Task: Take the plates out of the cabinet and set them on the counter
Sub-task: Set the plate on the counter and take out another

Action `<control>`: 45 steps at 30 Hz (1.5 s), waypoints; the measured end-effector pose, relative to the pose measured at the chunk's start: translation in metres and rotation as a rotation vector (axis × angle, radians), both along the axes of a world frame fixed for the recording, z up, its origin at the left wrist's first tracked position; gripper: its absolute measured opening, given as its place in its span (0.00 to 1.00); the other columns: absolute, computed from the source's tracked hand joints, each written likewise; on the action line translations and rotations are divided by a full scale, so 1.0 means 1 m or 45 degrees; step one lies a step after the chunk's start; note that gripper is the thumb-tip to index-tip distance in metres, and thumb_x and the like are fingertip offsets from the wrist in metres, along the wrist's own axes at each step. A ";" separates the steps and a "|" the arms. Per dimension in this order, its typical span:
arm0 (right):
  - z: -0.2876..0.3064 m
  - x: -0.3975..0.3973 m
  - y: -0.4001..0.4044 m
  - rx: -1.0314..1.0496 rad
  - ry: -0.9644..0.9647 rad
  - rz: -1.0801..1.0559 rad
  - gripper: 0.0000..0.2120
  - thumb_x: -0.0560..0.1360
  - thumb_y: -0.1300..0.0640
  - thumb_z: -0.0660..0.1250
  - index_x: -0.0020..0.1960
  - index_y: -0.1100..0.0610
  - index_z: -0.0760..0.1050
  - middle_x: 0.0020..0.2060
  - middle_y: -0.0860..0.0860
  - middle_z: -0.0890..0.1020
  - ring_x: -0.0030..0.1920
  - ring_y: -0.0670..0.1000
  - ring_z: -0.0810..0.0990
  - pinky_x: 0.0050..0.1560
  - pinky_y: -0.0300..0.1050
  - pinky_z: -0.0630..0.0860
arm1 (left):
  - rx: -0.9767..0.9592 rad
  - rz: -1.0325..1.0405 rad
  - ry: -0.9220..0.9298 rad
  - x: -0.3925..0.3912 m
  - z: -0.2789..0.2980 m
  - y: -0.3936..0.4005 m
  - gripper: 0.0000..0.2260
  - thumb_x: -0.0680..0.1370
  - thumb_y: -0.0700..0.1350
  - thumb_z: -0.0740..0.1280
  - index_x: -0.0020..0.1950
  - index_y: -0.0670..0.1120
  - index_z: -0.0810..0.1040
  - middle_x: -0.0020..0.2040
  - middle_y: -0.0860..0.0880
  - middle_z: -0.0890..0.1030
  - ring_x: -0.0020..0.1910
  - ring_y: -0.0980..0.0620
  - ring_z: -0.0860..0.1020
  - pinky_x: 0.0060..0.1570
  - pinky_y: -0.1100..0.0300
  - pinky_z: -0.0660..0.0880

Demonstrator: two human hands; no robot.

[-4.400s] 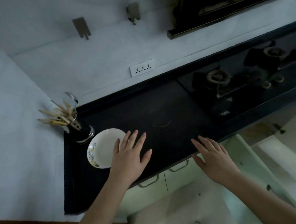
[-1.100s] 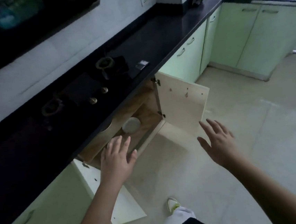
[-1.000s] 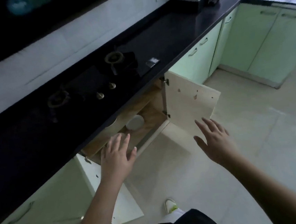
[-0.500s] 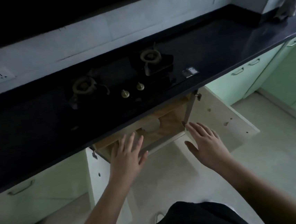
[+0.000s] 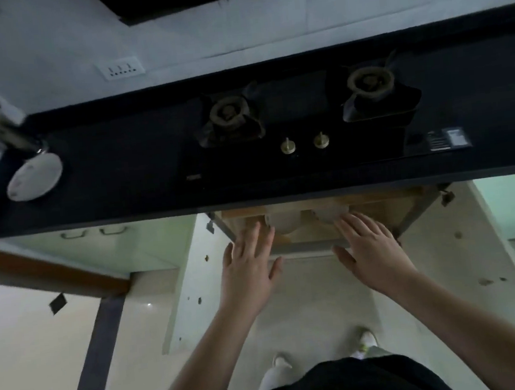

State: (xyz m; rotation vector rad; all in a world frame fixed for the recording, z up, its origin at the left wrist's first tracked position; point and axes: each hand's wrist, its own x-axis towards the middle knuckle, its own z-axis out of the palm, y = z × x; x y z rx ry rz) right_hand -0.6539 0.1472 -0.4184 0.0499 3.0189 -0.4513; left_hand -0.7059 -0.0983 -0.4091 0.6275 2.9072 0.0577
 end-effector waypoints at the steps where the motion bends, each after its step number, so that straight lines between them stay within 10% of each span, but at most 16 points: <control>1: -0.001 -0.004 -0.003 0.005 0.005 0.031 0.29 0.80 0.42 0.54 0.77 0.55 0.57 0.75 0.52 0.64 0.76 0.54 0.59 0.75 0.50 0.54 | -0.006 0.009 0.012 0.001 0.000 0.000 0.29 0.80 0.63 0.45 0.80 0.53 0.56 0.80 0.48 0.59 0.77 0.45 0.59 0.72 0.44 0.63; 28: -0.065 -0.047 -0.029 0.024 -0.096 0.138 0.29 0.80 0.42 0.52 0.76 0.55 0.58 0.74 0.54 0.66 0.75 0.54 0.62 0.74 0.52 0.59 | -0.057 0.024 -0.098 -0.041 -0.065 -0.010 0.28 0.81 0.61 0.47 0.79 0.51 0.59 0.79 0.47 0.62 0.77 0.45 0.59 0.72 0.43 0.63; 45: -0.272 -0.137 0.017 0.242 0.058 0.070 0.27 0.79 0.41 0.52 0.75 0.51 0.61 0.74 0.52 0.67 0.74 0.54 0.63 0.72 0.50 0.52 | 0.106 0.160 0.098 -0.132 -0.287 0.064 0.29 0.79 0.64 0.46 0.76 0.53 0.65 0.76 0.46 0.68 0.74 0.41 0.65 0.71 0.40 0.65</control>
